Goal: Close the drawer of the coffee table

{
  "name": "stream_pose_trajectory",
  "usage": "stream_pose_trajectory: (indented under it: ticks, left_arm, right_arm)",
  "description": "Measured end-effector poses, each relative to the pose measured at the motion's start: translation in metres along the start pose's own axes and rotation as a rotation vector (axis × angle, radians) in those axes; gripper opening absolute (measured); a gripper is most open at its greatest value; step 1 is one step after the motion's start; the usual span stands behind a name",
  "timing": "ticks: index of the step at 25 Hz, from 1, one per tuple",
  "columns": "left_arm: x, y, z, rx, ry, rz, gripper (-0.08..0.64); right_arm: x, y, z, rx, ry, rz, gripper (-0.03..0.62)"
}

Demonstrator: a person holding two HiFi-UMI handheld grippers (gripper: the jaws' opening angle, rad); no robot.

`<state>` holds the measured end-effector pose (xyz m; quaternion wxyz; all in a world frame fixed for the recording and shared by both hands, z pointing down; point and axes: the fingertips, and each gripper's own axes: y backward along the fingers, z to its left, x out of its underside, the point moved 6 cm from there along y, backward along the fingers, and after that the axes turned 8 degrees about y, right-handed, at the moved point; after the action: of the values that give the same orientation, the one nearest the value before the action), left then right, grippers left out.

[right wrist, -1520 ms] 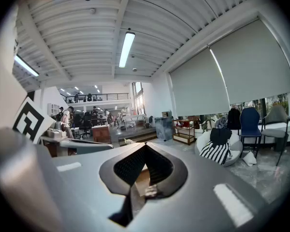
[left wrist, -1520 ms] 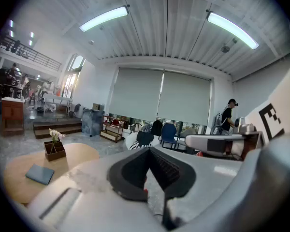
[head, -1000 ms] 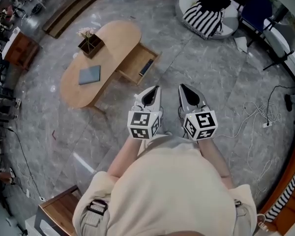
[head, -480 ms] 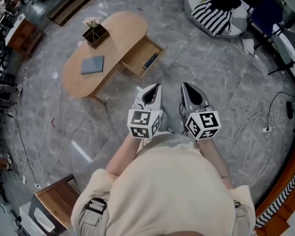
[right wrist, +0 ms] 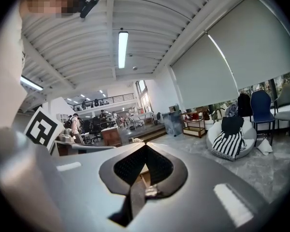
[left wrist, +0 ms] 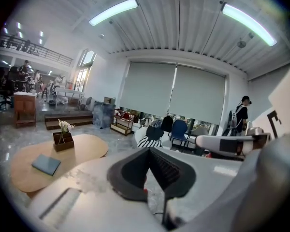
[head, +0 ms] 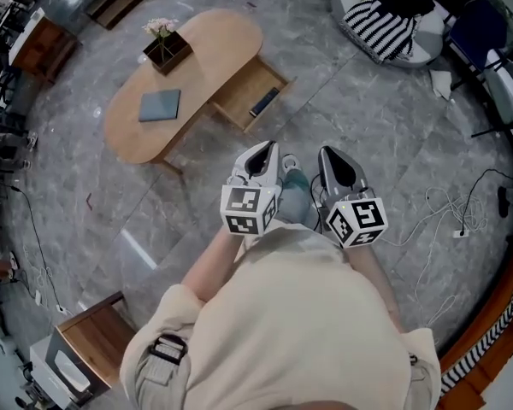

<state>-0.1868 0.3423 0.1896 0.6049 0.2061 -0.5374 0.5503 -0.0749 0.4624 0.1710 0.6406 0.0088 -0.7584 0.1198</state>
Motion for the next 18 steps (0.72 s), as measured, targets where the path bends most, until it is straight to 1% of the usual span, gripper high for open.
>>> stream_pose_trajectory:
  ticks: [4,8,13,18]
  left_arm:
    - [-0.006,-0.036,0.006,-0.018,0.025,-0.002,0.000]
    - [-0.019,-0.071,0.014,-0.048,0.061,-0.011,0.000]
    - [-0.053,-0.112,0.036,-0.095,0.098,-0.042,0.000]
    - [-0.079,-0.143,0.068,-0.152,0.142,-0.073,0.000]
  right_arm:
    - [-0.003,-0.020,-0.029,-0.005,0.016,0.026,-0.002]
    - [-0.014,-0.050,-0.057,-0.031,0.028,0.049,-0.002]
    - [-0.037,-0.104,-0.085,-0.075,0.038,0.058,-0.002]
    - [-0.053,-0.162,-0.101,-0.137,0.065,0.078,-0.002]
